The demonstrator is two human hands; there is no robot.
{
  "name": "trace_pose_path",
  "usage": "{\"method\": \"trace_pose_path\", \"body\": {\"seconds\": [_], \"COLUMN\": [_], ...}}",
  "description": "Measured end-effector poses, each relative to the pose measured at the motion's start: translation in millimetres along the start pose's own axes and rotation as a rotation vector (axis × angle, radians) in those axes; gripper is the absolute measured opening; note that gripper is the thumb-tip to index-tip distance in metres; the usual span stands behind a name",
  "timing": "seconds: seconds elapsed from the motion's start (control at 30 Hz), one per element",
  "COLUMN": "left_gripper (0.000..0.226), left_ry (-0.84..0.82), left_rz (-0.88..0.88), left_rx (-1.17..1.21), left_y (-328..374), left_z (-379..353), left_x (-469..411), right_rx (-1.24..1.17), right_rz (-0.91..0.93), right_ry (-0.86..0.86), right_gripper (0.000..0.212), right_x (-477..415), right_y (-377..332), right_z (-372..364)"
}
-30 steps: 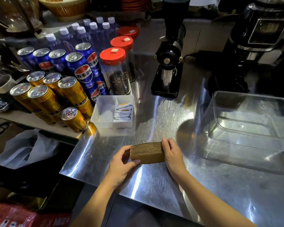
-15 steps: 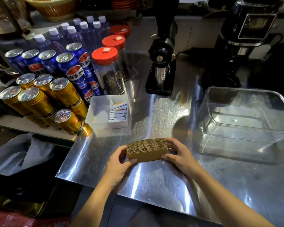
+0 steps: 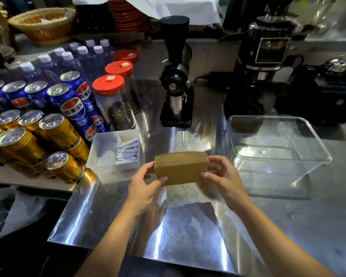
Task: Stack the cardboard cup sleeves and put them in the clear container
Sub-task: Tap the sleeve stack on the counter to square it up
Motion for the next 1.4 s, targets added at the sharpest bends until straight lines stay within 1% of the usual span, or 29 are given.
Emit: {"method": "trace_pose_path", "body": {"seconds": [0.13, 0.33, 0.43, 0.53, 0.6, 0.73, 0.8, 0.87, 0.93, 1.0, 1.1, 1.23, 1.3, 1.33, 1.37, 1.4], "left_gripper": [0.043, 0.044, 0.038, 0.031, 0.030, 0.031, 0.025, 0.018, 0.022, 0.029, 0.031, 0.025, 0.014, 0.006, 0.003, 0.005], "left_ry": [-0.062, -0.161, -0.212, -0.262, -0.274, -0.302, -0.333, -0.363, -0.383, -0.341, -0.260, -0.263, -0.264, -0.256, -0.248, -0.238], "left_rz": [-0.095, -0.181, -0.202, -0.186, -0.140, 0.004, 0.107, 0.246, 0.336, 0.381, 0.474, 0.491, 0.490, 0.498, 0.505, 0.518], "left_rx": [0.055, 0.164, 0.188, 0.149, 0.122, 0.021, -0.031, -0.009, 0.006, -0.026, -0.048, -0.076, -0.081, -0.080, -0.087, -0.095], "left_y": [40, 91, 112, 120, 120, 112, 107, 103, 100, 98, 93, 84, 78, 75, 72, 68], "left_z": [-28, -85, -117, -152, -175, -214, -230, -240, -251, -262, -282, -296, -298, -300, -301, -302], "left_x": [-29, -62, -75, -84, -89, -101, -106, -108, -111, -118, -127, -138, -142, -144, -145, -147], "right_rx": [-0.038, -0.013, -0.027, -0.045, -0.057, -0.025, -0.001, 0.035, 0.075, 0.094, 0.104, 0.096, 0.098, 0.107, 0.124, 0.137], "right_rz": [0.099, 0.167, 0.158, 0.083, 0.020, -0.125, -0.203, -0.277, -0.352, -0.425, -0.498, -0.557, -0.588, -0.598, -0.610, -0.612], "right_ry": [0.116, 0.224, 0.291, 0.360, 0.391, 0.426, 0.442, 0.450, 0.450, 0.439, 0.442, 0.455, 0.445, 0.445, 0.443, 0.443], "right_gripper": [0.038, 0.035, 0.031, 0.032, 0.035, 0.032, 0.034, 0.036, 0.036, 0.035, 0.032, 0.024, 0.011, 0.010, 0.014, 0.017], "right_x": [-13, -27, -35, -44, -51, -64, -72, -80, -88, -96, -106, -118, -124, -127, -130, -133], "right_y": [-41, -85, -101, -108, -108, -99, -92, -85, -79, -74, -67, -61, -58, -56, -54, -52], "right_z": [28, 79, 107, 136, 154, 186, 199, 210, 218, 223, 231, 238, 239, 239, 239, 239]}}
Point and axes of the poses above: each hand's wrist, its own x-axis away from the middle knuckle, its own z-axis out of the back of the hand, y = z × x, the point moved 2 cm from there along -x, towards the middle knuckle, and after that the axes turned 3 degrees about -x, right-handed, at the moved point
